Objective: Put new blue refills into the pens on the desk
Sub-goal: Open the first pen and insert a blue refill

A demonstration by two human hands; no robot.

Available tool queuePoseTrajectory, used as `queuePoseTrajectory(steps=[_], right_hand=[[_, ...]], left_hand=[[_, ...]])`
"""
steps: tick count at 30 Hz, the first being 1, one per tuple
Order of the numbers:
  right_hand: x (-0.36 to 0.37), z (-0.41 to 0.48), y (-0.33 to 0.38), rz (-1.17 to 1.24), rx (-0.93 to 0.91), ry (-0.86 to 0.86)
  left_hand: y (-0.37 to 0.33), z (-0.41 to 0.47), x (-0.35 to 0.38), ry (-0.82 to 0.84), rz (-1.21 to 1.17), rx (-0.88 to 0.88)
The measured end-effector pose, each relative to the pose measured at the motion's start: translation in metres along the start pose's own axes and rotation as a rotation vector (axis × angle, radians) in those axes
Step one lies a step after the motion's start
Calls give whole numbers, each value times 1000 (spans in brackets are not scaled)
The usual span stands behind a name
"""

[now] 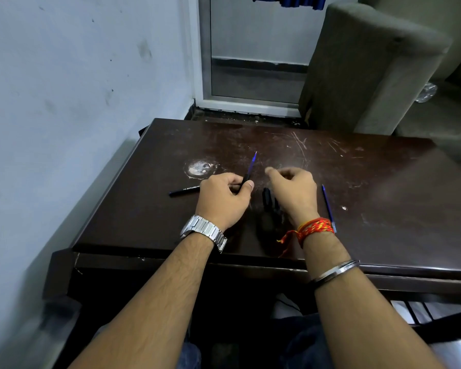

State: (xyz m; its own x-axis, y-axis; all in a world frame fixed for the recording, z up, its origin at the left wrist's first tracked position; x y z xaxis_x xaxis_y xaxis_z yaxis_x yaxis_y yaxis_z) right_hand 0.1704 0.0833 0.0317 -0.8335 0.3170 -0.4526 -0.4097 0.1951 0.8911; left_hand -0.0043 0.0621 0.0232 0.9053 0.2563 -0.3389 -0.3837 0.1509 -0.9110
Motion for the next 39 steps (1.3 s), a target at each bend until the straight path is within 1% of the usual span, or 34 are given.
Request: queuePoseTrajectory(steps=[1,4,5,7,8,10,13,14,16,18,19,20,22,25,28,32,35,39], right_hand=[[5,-3,4,100,-6,49],[22,-13,14,373,-30,268],[26,-15,16,429,-47,320],[29,-18,19,441,-101,344],[28,-18,20,428,-125,323],[22,-13,21,454,-144,228],[4,-6,21,620,-141,16],[-3,-4,20,667,-146,-46],[-12,-1,18,707,-147,-126],[-11,1,14,637,-154,-124],[-7,1,13,566,-165,-92],[-2,1,13,486,-179,-52],[11,0,11,384,-185,21],[24,-1,9,377,-150,100],[30,-2,6,352,-159,154],[31,0,3,267,-156,131],[29,1,3,179,-175,113],[22,2,1,55,-181,47]], left_hand=[[-1,0,0,-3,16,9],[-2,0,-1,3,49,24],[-2,1,0,14,39,19],[-3,1,0,11,50,50],[-5,0,0,0,79,80],[-8,-1,-1,-3,118,109],[-7,-1,-1,3,123,63],[-5,0,-3,-20,115,29],[-5,2,-14,-138,132,-8],[-7,3,-25,-244,147,0],[-9,2,-27,-253,134,17],[-11,2,-26,-229,123,34],[-13,1,-17,-127,103,48],[-11,0,-5,12,77,53],[-6,2,-2,59,94,39],[-1,4,-8,-6,163,-7],[5,6,-16,-58,269,-82],[15,6,-22,-44,430,-211]])
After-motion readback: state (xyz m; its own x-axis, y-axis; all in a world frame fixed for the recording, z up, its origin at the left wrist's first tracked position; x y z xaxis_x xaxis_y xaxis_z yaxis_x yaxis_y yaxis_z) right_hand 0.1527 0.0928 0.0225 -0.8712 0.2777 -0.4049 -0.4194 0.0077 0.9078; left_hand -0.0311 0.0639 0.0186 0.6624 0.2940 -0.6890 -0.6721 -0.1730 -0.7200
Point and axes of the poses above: each hand's wrist, its own z-axis towards the middle knuckle, its own x-axis out of the palm, y = z × x, the point moved 6 cm from there along z, towards the middle knuckle, and after that the axes turned 1 degree about x, right-handed, at the moved point
